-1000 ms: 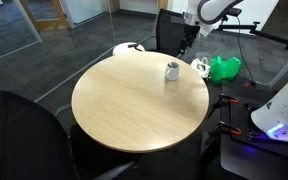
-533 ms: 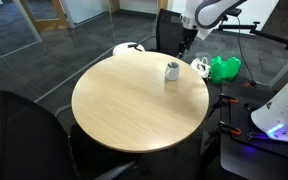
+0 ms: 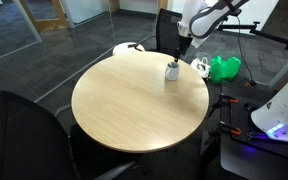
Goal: Pick up the marker from the cup and put it on the table
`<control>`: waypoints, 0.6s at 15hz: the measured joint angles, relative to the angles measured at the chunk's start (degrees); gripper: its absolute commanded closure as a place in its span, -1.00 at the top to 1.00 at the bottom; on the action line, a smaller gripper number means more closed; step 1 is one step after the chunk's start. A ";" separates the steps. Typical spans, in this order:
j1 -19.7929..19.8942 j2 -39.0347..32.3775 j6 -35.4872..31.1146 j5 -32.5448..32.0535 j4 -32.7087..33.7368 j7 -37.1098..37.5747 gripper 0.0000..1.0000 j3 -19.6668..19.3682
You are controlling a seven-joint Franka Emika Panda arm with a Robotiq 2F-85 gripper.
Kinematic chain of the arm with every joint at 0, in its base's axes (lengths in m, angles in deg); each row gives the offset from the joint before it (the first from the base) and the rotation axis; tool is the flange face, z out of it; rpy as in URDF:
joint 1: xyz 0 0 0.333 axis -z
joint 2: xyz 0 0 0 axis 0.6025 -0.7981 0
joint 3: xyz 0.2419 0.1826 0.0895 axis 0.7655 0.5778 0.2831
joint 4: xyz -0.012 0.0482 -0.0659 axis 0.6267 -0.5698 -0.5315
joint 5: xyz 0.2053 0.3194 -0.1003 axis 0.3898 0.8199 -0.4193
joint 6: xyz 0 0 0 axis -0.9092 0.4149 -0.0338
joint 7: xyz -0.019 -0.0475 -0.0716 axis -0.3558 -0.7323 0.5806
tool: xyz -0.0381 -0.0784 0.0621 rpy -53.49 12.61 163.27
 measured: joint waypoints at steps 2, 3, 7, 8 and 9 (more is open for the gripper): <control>0.18 -1.46 -0.61 1.49 0.67 -0.03 1.00 0.00; 0.31 -2.13 -0.65 2.16 1.10 -0.07 1.00 0.00; 0.96 -4.71 -0.65 3.49 3.38 -1.54 0.54 0.00; 1.11 -5.31 -0.65 3.55 3.98 -2.21 0.63 0.00; 1.24 -5.90 -0.65 3.55 4.66 -2.64 0.60 0.00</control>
